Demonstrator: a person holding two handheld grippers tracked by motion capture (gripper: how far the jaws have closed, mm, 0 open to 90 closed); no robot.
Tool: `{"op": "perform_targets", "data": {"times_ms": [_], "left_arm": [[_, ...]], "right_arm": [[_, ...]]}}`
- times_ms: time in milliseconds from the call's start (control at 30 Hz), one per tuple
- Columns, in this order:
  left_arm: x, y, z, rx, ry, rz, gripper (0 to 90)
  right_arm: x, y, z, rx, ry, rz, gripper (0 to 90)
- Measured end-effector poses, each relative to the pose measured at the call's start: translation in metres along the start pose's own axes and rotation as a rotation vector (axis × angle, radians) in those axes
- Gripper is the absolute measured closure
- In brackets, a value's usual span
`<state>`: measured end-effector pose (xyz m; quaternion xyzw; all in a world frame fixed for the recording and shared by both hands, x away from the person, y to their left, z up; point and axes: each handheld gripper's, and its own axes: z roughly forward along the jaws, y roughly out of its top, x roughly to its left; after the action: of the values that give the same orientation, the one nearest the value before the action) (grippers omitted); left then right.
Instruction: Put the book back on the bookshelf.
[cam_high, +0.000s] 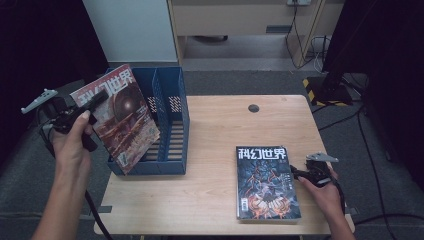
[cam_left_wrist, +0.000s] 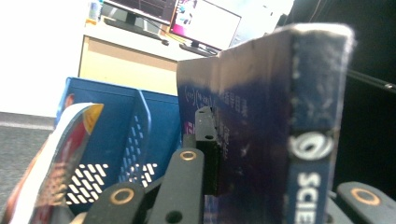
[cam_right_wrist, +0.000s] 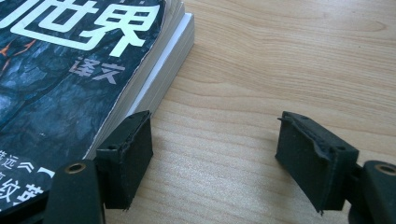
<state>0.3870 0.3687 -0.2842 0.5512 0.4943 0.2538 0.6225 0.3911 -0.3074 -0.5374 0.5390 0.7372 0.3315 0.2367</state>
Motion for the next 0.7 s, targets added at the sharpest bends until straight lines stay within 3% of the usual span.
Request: {"op": "perform_targets", "data": {"times_ms": [200, 367, 700], "left_arm": [[0.007, -0.001, 0.007, -0.001, 0.042, 0.008, 83.5], [0.000, 0.003, 0.015, 0.007, 0.069, 0.056, 83.5], [0.000, 0.004, 0.034, -0.012, 0.099, 0.054, 83.5]], "right_arm": [[0.000, 0.000, 0.000, -0.001, 0.000, -0.002, 26.8], [0.000, 0.000, 0.000, 0.000, 0.000, 0.000, 26.7], [0.000, 0.000, 0.000, 0.000, 0.000, -0.001, 26.8]]}}
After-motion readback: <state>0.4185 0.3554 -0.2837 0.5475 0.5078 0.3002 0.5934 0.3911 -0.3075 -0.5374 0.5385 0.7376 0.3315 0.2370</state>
